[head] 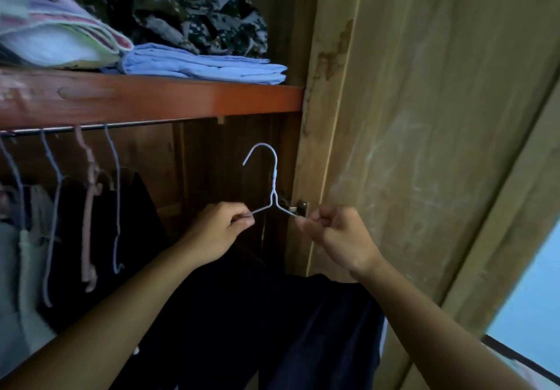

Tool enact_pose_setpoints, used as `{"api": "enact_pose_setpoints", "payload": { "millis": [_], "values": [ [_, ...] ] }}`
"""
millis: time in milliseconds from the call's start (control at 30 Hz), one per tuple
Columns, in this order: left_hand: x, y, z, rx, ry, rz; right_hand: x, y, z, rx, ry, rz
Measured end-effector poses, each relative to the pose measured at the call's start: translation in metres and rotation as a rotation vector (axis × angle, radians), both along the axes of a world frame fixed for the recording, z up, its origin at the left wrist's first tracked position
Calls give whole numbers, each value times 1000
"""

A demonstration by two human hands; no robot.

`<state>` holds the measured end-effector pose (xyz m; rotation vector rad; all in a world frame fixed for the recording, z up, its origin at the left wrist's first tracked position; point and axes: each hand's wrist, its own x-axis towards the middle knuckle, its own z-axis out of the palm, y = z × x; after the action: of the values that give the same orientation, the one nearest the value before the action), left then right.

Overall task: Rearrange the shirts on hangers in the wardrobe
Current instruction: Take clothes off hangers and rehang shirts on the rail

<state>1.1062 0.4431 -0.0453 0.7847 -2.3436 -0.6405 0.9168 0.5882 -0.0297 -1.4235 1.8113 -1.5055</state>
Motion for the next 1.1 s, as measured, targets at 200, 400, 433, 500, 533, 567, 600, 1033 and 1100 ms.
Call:
{"api": "enact_pose_setpoints", "payload": {
  "millis": [200,400,433,500,533,567,600,1033,1100],
  "values": [
    [-47,50,17,136,169,-256,-41,75,10,-66,90,-41],
    [-101,114,29,258,262,-396,-79,163,18,-56,187,-157],
    [-109,126,31,267,262,-420,-84,179,20,-49,209,-179],
    [-126,147,35,292,277,-467,-91,207,25,-37,249,-228],
    [-135,159,36,304,286,-493,-95,222,28,-35,257,-258],
    [-144,170,37,314,293,-517,-98,236,31,-37,254,-280],
    [-152,181,39,324,301,-540,-102,250,33,-37,244,-294],
    [-248,293,41,384,261,-831,-122,393,41,79,246,-655],
    [-263,307,41,363,228,-885,-119,411,40,93,250,-737]
  ]
}}
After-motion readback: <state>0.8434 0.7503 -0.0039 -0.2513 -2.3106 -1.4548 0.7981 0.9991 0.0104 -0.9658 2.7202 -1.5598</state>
